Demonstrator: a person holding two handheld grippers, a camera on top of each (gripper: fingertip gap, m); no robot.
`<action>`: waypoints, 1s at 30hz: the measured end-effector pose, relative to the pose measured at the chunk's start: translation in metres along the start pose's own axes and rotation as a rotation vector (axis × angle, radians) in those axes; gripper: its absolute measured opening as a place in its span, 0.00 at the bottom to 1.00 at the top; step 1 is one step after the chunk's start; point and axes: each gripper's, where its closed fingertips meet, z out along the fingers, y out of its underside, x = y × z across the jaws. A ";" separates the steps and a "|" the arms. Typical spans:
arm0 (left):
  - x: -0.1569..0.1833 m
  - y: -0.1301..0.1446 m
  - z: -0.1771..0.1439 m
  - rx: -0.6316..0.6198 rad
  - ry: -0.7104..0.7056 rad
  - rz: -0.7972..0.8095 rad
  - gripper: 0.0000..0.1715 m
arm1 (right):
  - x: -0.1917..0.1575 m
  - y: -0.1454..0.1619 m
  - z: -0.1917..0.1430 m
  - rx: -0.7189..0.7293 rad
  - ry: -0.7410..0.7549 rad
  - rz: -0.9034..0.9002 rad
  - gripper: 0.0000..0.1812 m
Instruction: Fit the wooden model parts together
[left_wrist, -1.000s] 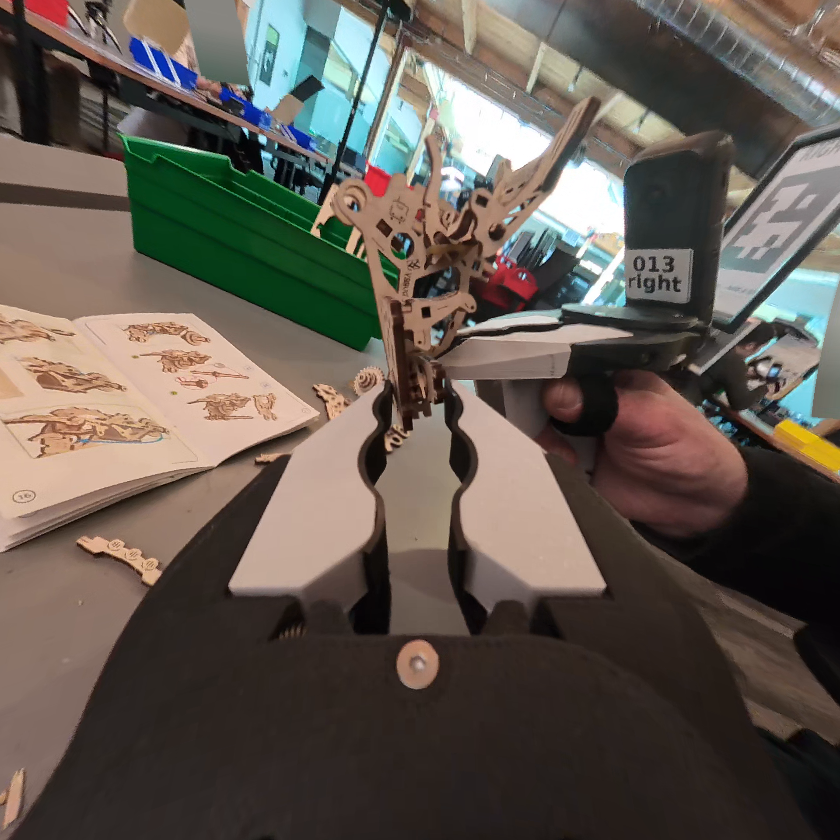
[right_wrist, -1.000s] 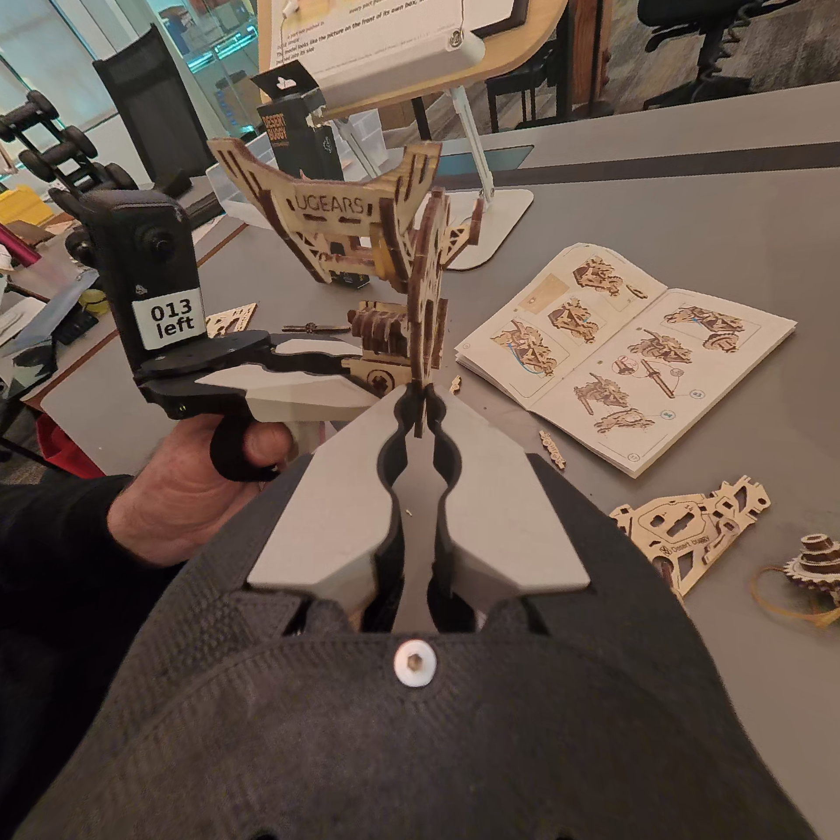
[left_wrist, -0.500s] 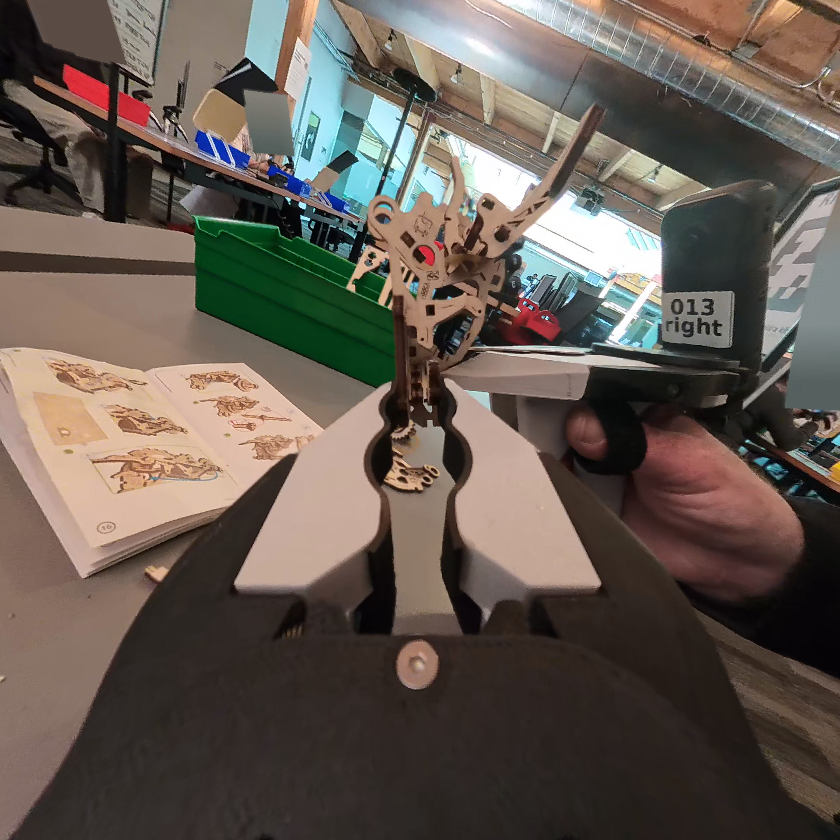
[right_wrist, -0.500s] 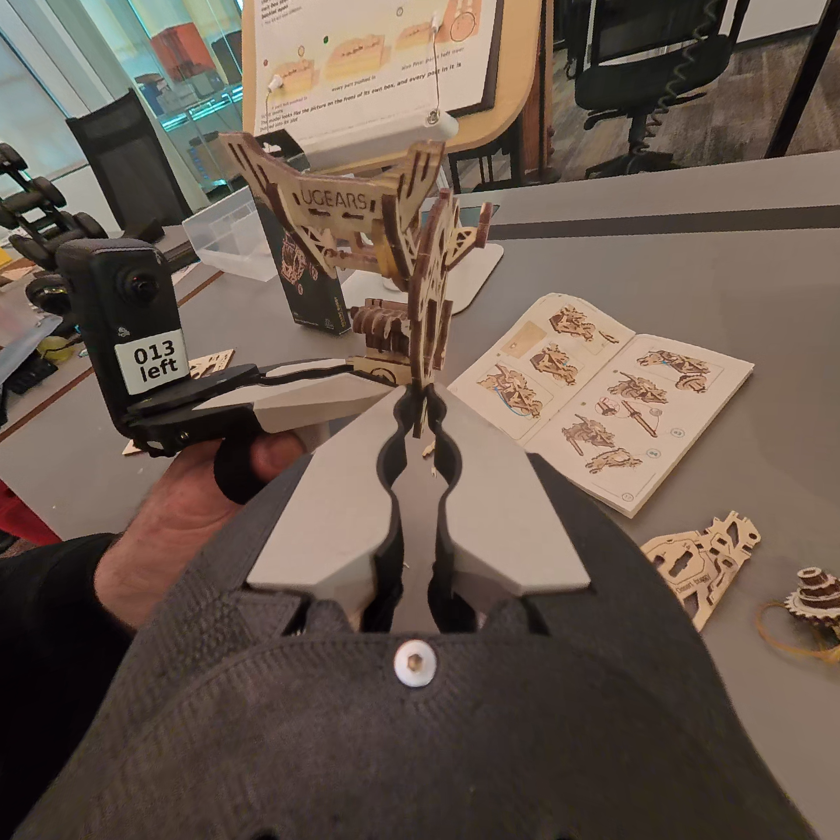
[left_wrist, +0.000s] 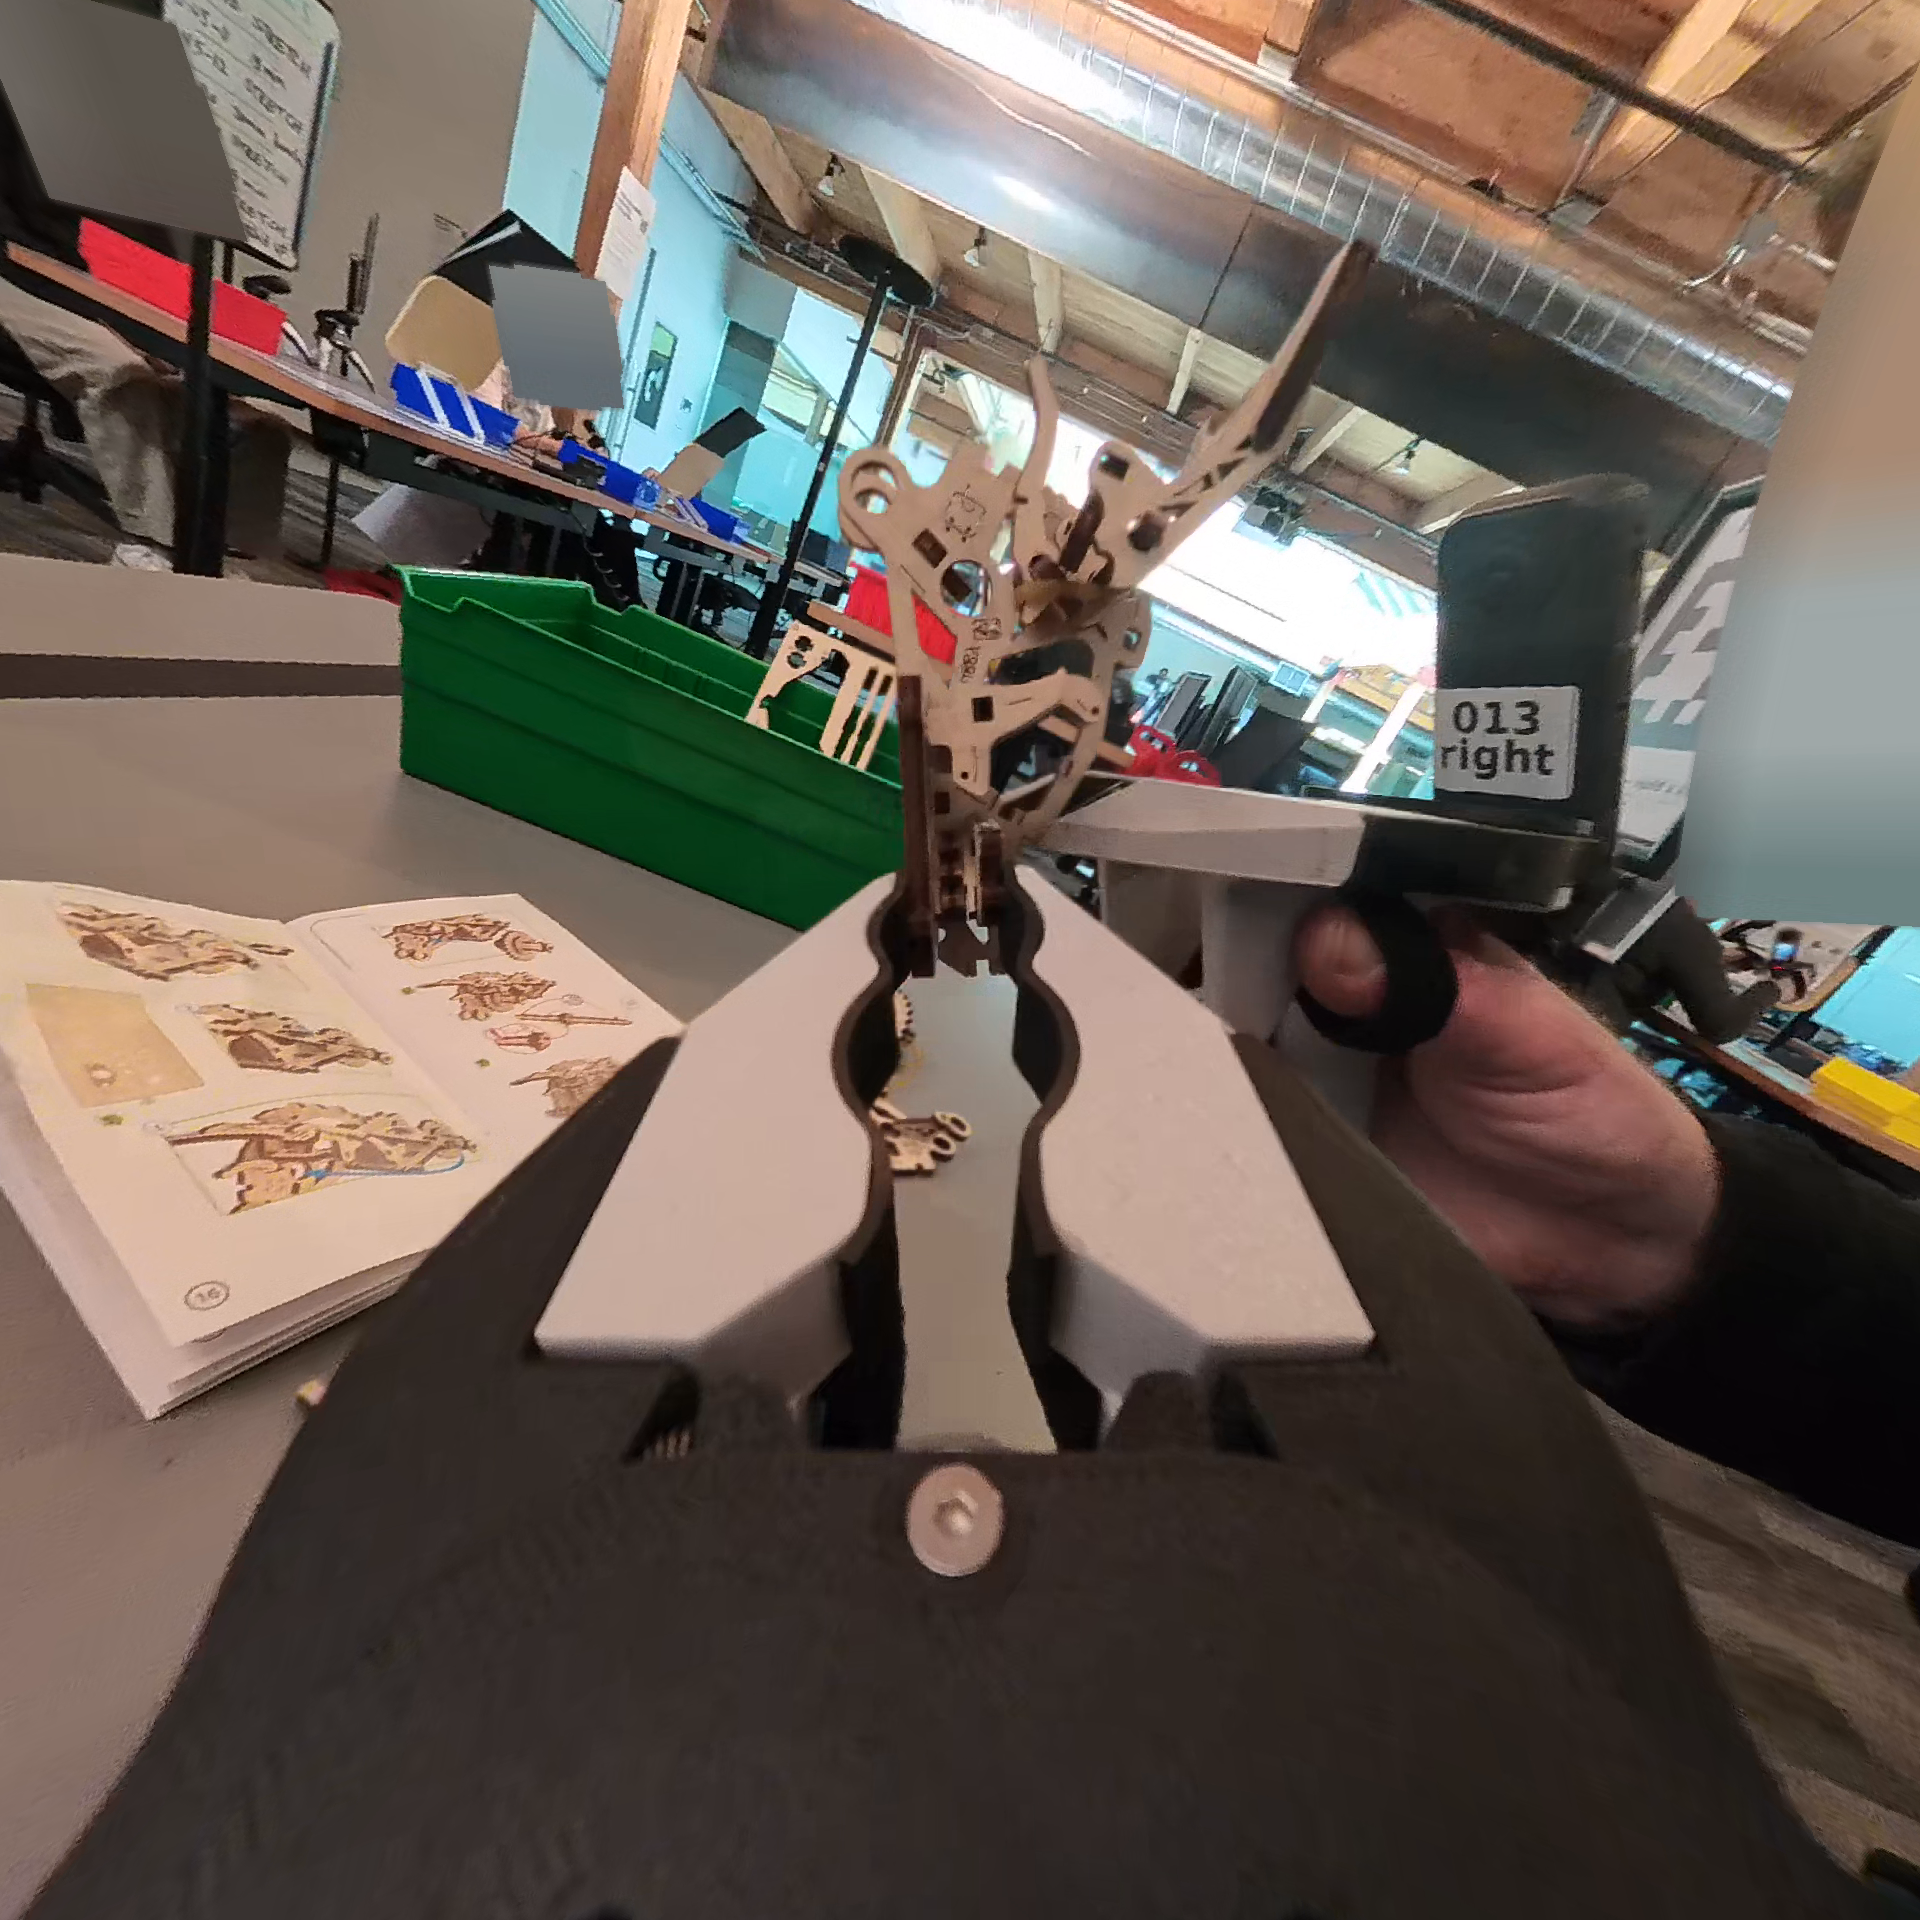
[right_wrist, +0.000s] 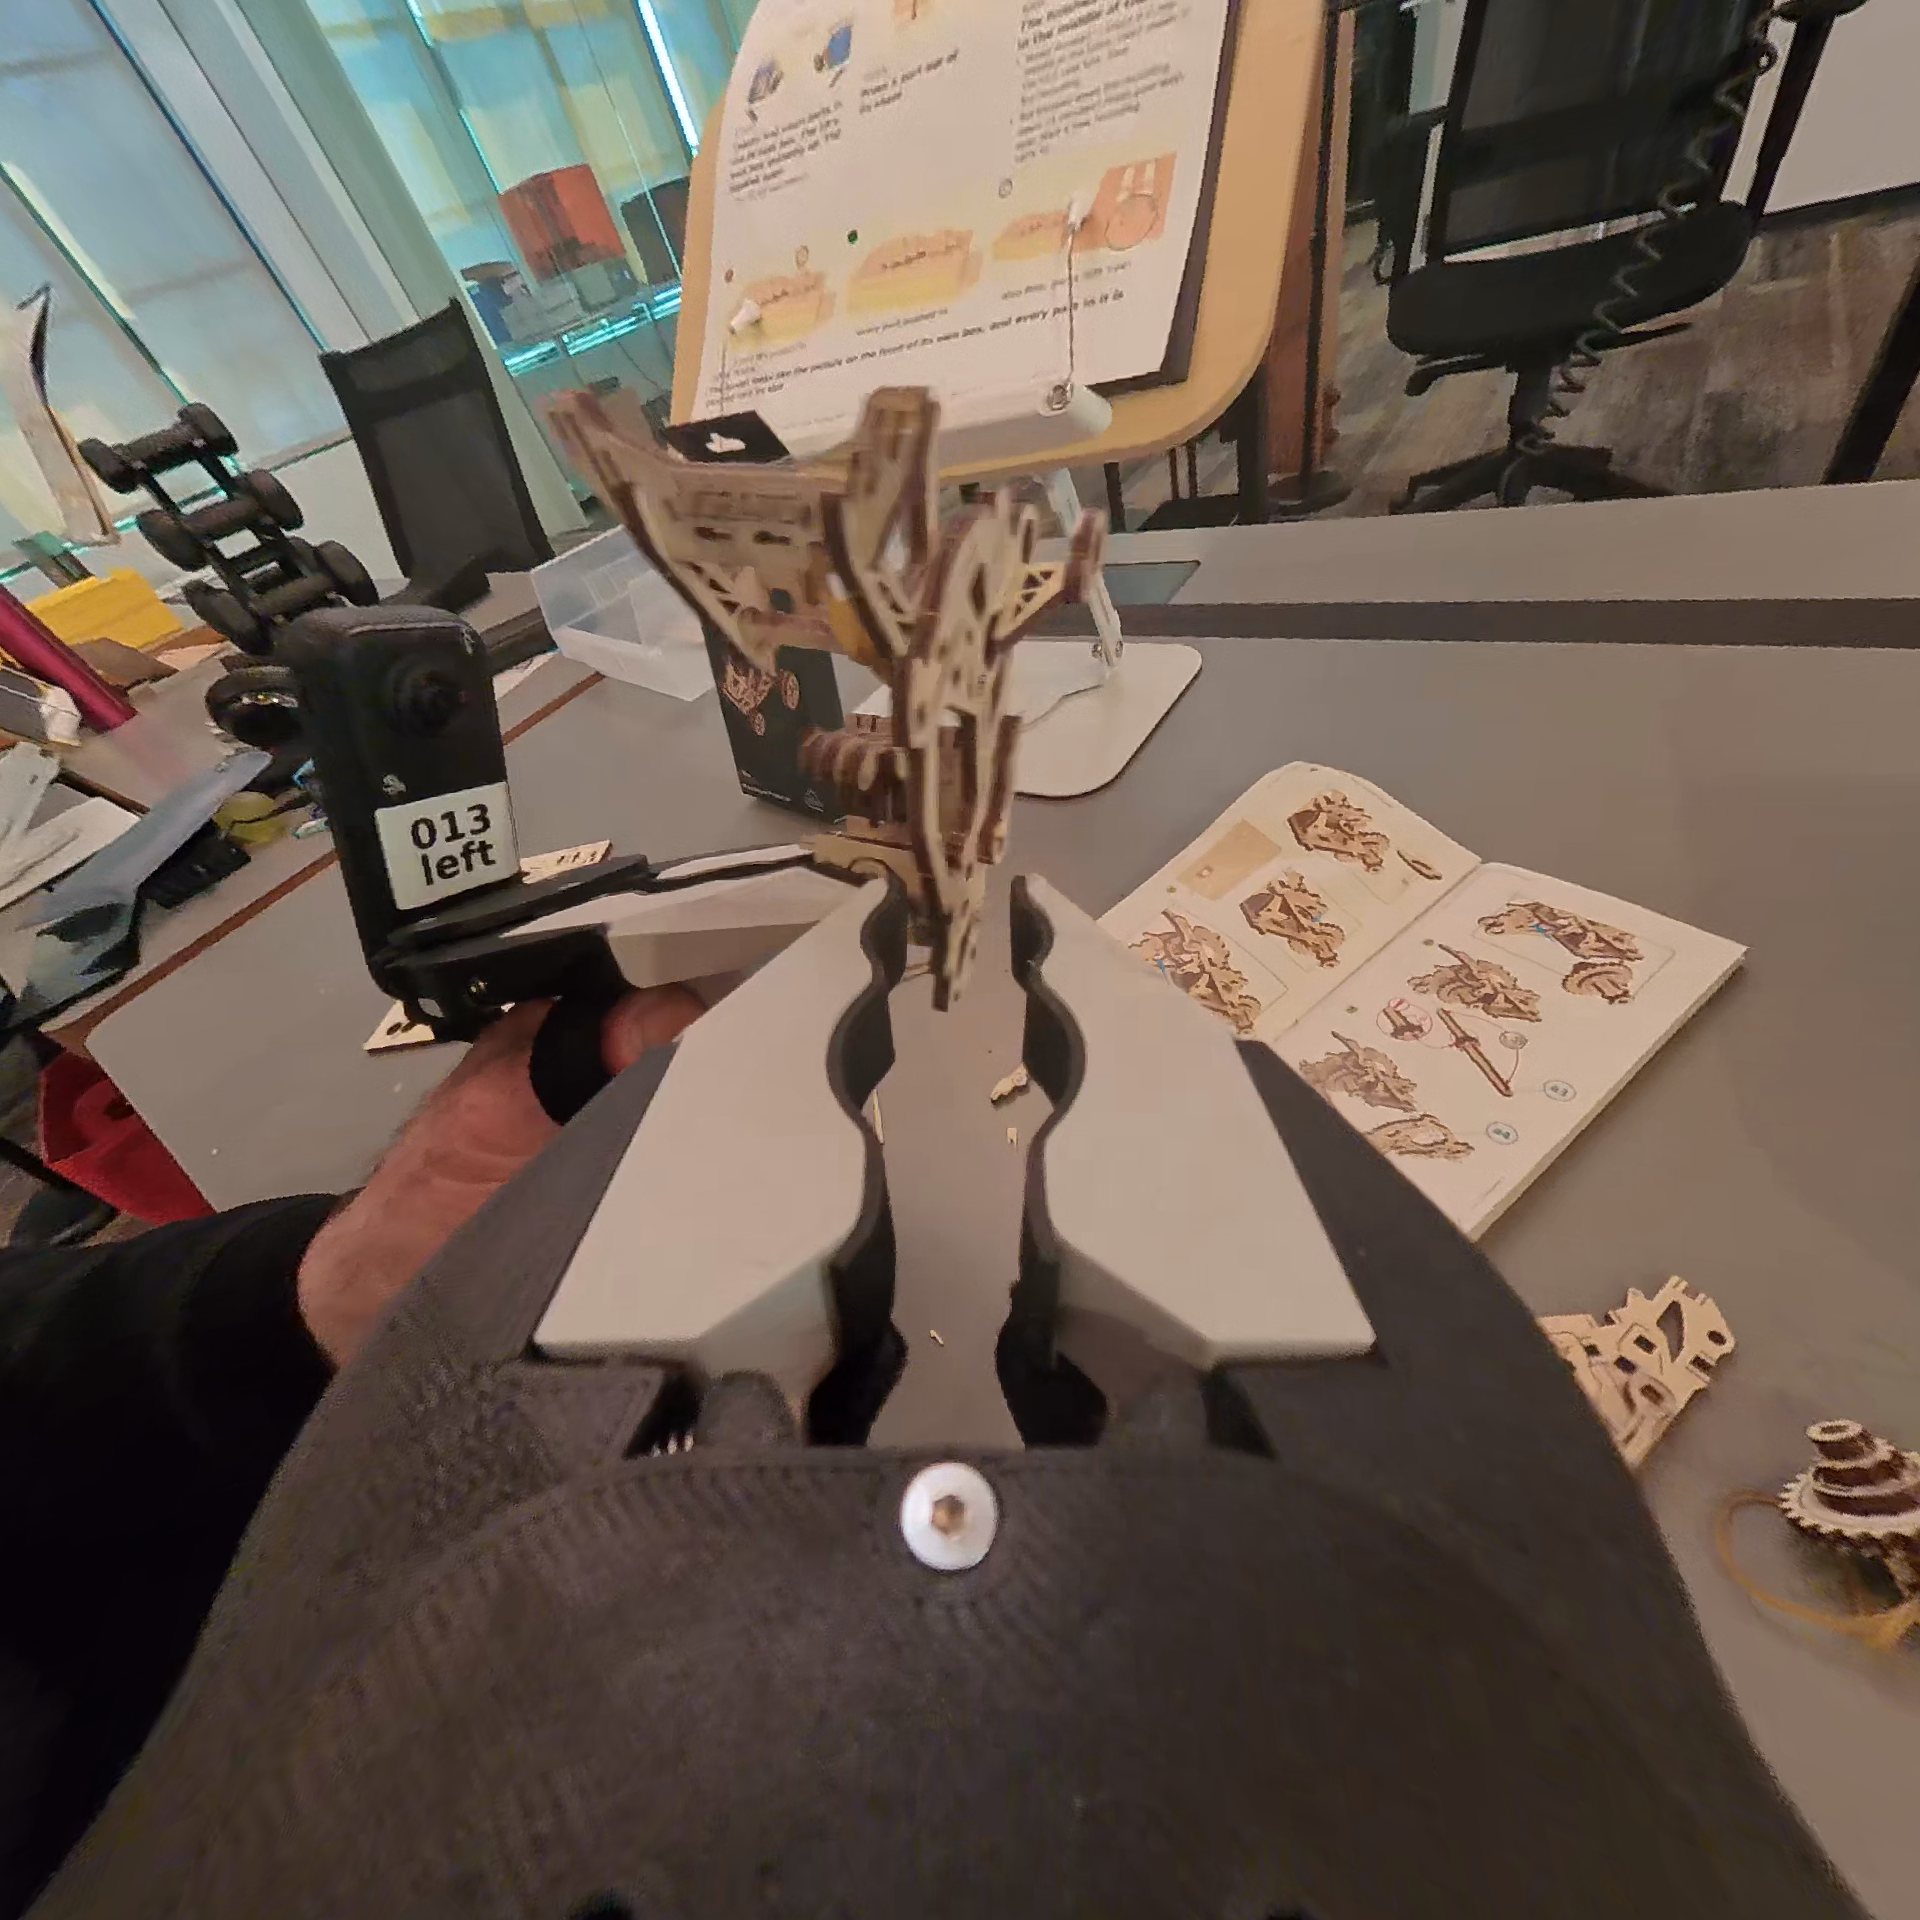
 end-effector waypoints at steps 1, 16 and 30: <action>0.000 -0.001 0.000 0.001 0.003 -0.008 0.08 | 0.001 0.000 -0.001 -0.007 -0.005 -0.001 0.09; 0.005 -0.007 0.001 0.038 0.062 -0.036 0.08 | -0.011 -0.002 0.001 -0.052 0.025 -0.198 0.04; 0.008 -0.013 0.000 0.001 0.094 -0.036 0.08 | -0.012 -0.008 0.001 -0.047 -0.005 -0.243 0.01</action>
